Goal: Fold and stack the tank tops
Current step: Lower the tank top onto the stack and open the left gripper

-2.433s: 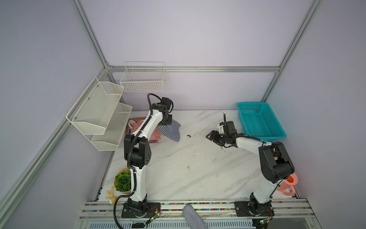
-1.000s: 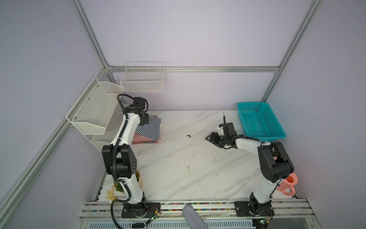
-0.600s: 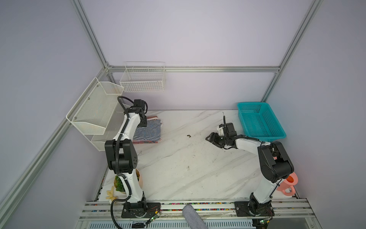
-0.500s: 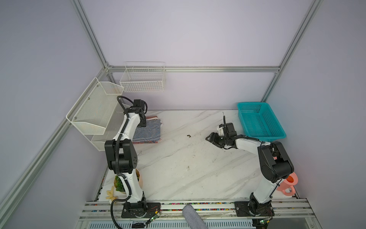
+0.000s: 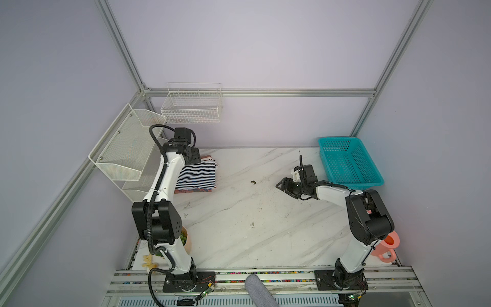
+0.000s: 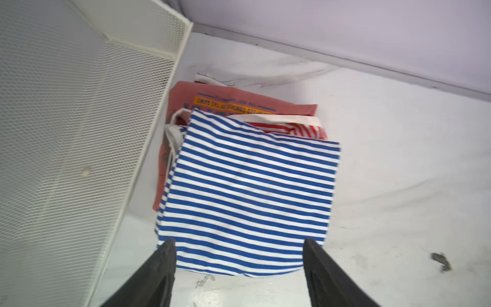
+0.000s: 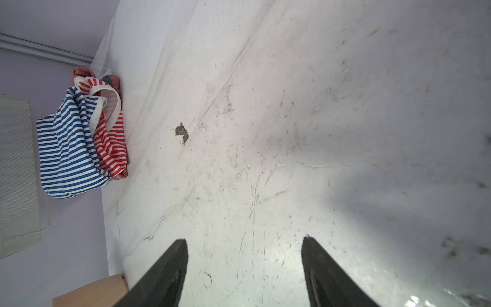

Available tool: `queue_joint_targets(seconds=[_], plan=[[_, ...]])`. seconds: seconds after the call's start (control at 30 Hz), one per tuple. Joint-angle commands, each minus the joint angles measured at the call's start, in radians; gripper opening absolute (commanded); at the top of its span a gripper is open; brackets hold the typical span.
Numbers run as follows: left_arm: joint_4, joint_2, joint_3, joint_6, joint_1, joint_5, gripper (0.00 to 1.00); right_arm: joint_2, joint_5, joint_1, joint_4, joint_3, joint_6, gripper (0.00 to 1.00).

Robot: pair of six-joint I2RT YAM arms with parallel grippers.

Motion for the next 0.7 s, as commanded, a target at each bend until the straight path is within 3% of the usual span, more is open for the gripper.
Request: queue_joint_targets(seconds=[0.0,0.2,0.5,0.67], plan=[[0.035,0.029,-0.065,-0.045,-0.019,0.073,0.78,-0.025,0.006,0.006,0.004,-0.005,0.0,0.71],[0.002,0.152,-0.006,-0.046,-0.014,-0.096,0.95,-0.044,0.009,0.006,0.004,-0.013,-0.005,0.72],[0.05,0.29,0.025,-0.034,0.034,-0.07,1.0,-0.056,0.006,0.006,-0.012,-0.011,-0.019,0.72],[0.068,0.259,0.034,-0.049,0.045,-0.027,1.0,-0.083,0.009,0.006,-0.044,-0.003,-0.044,0.73]])
